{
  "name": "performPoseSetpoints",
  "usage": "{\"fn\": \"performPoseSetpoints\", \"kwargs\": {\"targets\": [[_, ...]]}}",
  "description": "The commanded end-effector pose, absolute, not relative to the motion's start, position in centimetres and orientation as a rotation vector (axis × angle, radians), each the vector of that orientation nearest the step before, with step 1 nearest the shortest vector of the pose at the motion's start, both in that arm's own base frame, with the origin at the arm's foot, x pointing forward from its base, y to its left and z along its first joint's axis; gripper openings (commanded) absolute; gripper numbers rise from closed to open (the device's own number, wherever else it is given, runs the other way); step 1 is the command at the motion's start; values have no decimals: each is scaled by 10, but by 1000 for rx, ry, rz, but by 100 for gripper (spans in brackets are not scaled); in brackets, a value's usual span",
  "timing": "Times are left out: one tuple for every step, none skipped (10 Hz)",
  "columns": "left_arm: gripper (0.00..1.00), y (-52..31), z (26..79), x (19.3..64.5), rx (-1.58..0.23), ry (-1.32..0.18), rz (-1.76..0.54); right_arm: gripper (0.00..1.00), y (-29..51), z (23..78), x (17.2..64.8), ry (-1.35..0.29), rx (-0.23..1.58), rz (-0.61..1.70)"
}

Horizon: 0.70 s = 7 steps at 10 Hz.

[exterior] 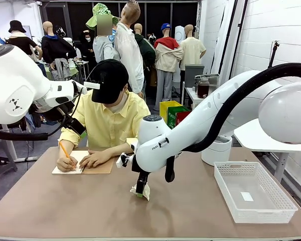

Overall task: Sort the paper based on its condition.
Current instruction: If a person hands you a paper, place it in the Organizing basket , and if it's crumpled, put it in the Trash can.

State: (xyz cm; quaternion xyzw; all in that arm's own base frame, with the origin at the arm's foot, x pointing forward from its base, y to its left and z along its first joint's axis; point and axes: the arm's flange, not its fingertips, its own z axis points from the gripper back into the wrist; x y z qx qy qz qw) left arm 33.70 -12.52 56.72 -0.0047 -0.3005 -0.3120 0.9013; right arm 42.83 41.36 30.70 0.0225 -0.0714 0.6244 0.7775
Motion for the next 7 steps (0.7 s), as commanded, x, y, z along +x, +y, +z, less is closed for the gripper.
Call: {"fn": "performPoseSetpoints", "kwargs": {"targets": [[100,-124,568,337,-9,-623,-645,61,421,308,432,-140,39,1332],[100,-124,568,337,-9,-623,-645,61,421,308,432,-134,39,1330],[100,-124,568,337,-9,-623,-645,41,421,309,433,-116,35,1324],[100,-124,568,337,-9,-623,-645,22,421,309,432,-134,32,1322],[100,-124,568,337,-9,-623,-645,22,420,310,432,-138,34,1321],[100,-124,568,337,-9,-623,-645,22,420,313,432,-132,27,1322],[100,-124,568,337,-9,-623,-645,22,416,319,431,-113,36,1324]]}}
